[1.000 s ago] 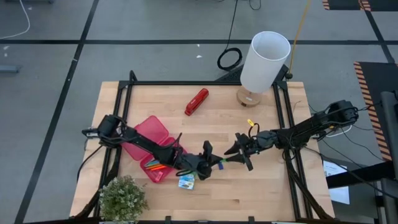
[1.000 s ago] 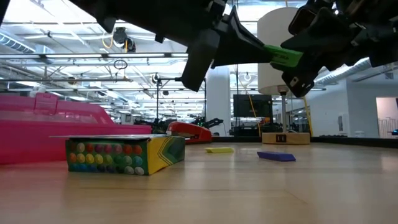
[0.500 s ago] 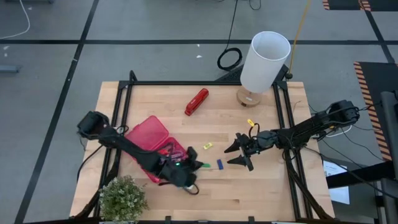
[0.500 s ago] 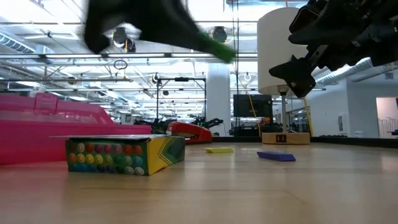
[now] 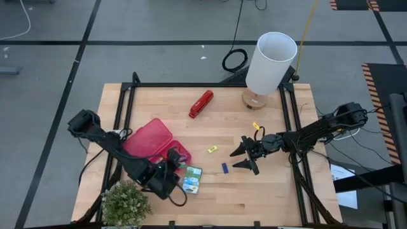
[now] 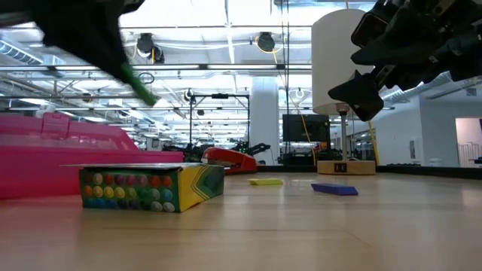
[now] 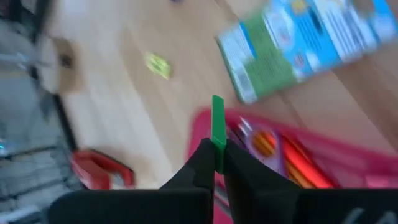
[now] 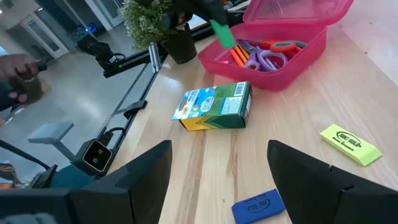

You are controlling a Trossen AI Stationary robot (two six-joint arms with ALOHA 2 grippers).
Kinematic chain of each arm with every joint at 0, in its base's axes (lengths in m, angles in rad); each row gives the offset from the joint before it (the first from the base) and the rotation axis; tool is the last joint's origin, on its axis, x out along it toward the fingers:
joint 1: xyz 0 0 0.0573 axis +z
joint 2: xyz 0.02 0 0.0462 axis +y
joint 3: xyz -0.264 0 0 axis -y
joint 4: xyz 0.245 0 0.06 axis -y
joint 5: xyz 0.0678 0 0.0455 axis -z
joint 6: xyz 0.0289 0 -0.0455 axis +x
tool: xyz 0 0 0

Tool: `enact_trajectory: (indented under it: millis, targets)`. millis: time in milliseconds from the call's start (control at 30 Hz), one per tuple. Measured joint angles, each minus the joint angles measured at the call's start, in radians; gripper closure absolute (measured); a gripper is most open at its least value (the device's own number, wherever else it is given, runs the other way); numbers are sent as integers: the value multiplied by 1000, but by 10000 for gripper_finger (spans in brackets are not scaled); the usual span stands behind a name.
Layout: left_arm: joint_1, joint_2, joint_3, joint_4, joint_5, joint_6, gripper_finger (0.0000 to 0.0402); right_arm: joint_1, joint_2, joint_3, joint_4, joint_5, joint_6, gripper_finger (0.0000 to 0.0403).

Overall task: Pack school essentials
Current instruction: Put the green eraser into the red supply box

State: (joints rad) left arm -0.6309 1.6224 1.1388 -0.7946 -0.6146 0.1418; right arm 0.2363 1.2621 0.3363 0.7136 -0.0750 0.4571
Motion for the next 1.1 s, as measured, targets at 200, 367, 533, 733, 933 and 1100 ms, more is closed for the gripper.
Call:
enact_trajectory:
  millis: [200, 367, 533, 733, 933, 1100]
  targets:
    - [-5, 0, -4, -75, 122, -53, 385, 0, 0, 0, 0, 0, 2, 147]
    - [-5, 0, -5, -116, 217, -80, 386, 0, 0, 0, 0, 0, 2, 147]
    - [-5, 0, -5, -136, 258, -86, 381, 0, 0, 0, 0, 0, 2, 147]
    - [1, 0, -46, -147, 300, -89, 386, 0, 0, 0, 0, 0, 2, 147]
    - [11, 0, -74, -130, 295, -72, 378, 0, 0, 0, 0, 0, 2, 147]
    - [22, 0, -97, -114, 299, -62, 377, 0, 0, 0, 0, 0, 2, 147]
